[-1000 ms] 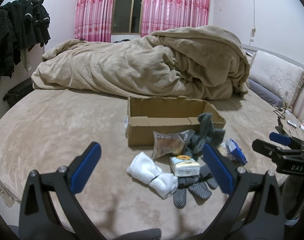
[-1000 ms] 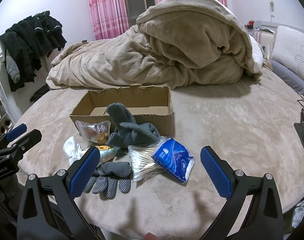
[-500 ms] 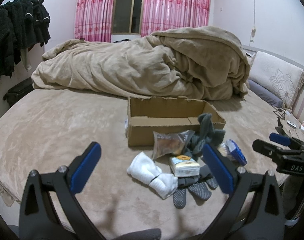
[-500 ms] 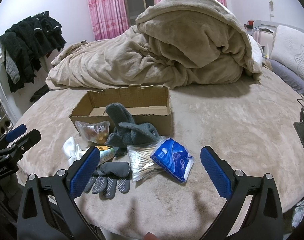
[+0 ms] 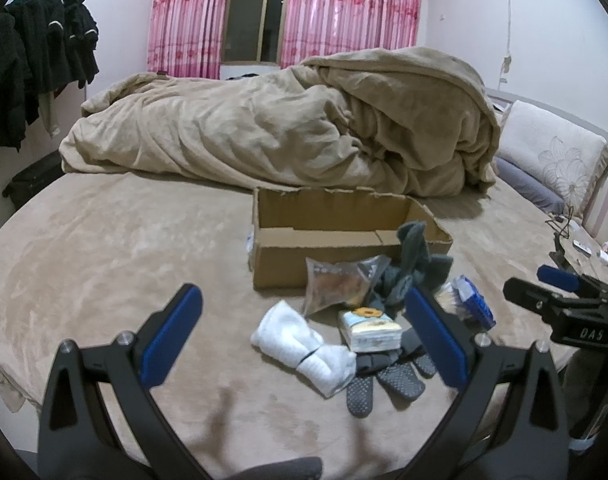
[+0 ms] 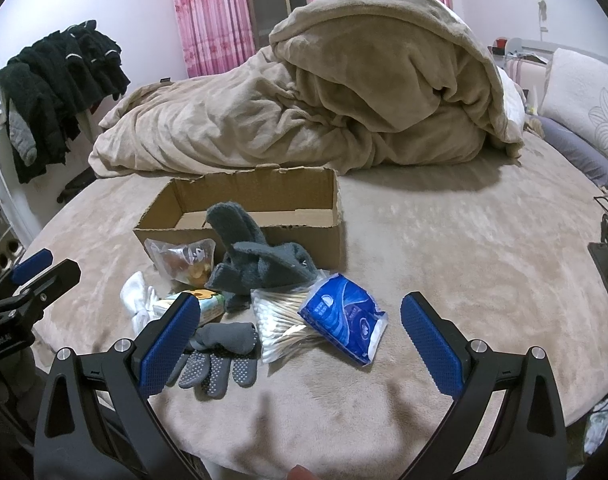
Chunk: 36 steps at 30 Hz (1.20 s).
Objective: Organize objects
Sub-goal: 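Grasp the white rolled socks with the left gripper while the right gripper grasps the blue tissue pack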
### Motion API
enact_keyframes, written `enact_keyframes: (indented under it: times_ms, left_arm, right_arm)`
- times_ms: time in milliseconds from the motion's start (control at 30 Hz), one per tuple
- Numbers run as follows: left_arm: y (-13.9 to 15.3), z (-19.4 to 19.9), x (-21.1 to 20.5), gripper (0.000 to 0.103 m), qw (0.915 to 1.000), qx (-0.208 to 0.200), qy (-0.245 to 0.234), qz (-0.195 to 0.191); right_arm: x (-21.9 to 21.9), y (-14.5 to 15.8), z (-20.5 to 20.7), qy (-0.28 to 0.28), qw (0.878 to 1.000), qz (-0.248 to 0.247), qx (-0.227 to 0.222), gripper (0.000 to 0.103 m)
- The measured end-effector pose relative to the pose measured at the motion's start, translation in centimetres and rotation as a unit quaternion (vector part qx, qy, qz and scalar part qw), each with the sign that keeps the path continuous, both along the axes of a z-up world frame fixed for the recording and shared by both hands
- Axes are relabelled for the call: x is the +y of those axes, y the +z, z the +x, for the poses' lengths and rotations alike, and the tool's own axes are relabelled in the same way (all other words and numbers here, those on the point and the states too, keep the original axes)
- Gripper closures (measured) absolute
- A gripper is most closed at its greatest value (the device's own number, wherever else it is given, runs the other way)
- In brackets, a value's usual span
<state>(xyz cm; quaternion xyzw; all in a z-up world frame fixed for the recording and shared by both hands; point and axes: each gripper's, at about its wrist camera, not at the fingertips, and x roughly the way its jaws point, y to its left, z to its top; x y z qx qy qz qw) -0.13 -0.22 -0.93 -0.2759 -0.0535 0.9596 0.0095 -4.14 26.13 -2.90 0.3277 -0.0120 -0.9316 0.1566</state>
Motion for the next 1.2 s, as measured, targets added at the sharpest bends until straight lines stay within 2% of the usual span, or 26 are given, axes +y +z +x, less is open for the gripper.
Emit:
enact_keyframes:
  times_ms: [133, 367, 567, 633, 700, 767, 833, 933, 1033, 1133, 1200]
  left_arm:
    - [-1.0, -0.7, -0.1, 0.000, 0.9999, -0.010, 0.001, -0.009]
    - [-3.9, -2.8, -0.4, 0.000, 0.9985, -0.050, 0.005, -0.022]
    - [-6.9, -5.1, -1.1, 0.001, 0.9941, -0.107, 0.005, -0.016]
    - [-7.5, -5.4, -1.0, 0.001, 0.9936, -0.113, 0.000, -0.009]
    - [-8.3, -5.9, -0.9, 0.001, 0.9926, -0.120, 0.004, -0.019]
    - [-9.0, -6.4, -1.0, 0.001, 0.9923, -0.124, 0.003, -0.012]
    - [-9.6, -6.7, -1.1, 0.000, 0.9917, -0.129, 0.002, -0.007]
    - [-10.6, -7.5, -1.4, 0.000, 0.9888, -0.147, -0.009, 0.025]
    - [-10.9, -7.5, -1.5, 0.001, 0.9889, -0.144, -0.012, 0.036]
    - [-10.9, -7.2, -1.4, 0.016, 0.9894, -0.135, -0.028, 0.044]
    - [-10.7, -6.9, -1.1, 0.038, 0.9892, -0.130, -0.048, 0.048]
  right_arm:
    - [0.2, -0.7, -0.8, -0.013, 1.000, 0.005, -0.003, 0.001]
    - [1.0, -2.2, -2.4, -0.042, 0.999, 0.015, -0.011, 0.001]
    - [1.6, -3.6, -3.6, -0.066, 0.997, 0.024, -0.032, 0.001]
    - [1.8, -4.2, -4.1, -0.069, 0.997, 0.025, -0.037, 0.001]
    - [2.0, -5.0, -4.8, -0.078, 0.995, 0.025, -0.057, 0.001]
    - [2.3, -5.3, -5.3, -0.073, 0.995, 0.004, -0.068, 0.001]
    - [2.3, -5.9, -5.7, -0.079, 0.994, 0.007, -0.075, 0.001]
    - [2.2, -6.8, -6.4, -0.073, 0.991, -0.014, -0.108, 0.001]
    - [2.1, -8.3, -7.1, -0.083, 0.989, -0.004, -0.123, 0.001]
    - [2.9, -8.9, -7.4, -0.077, 0.987, -0.046, -0.134, 0.002]
    - [3.4, -8.8, -7.3, -0.074, 0.985, -0.064, -0.140, 0.014]
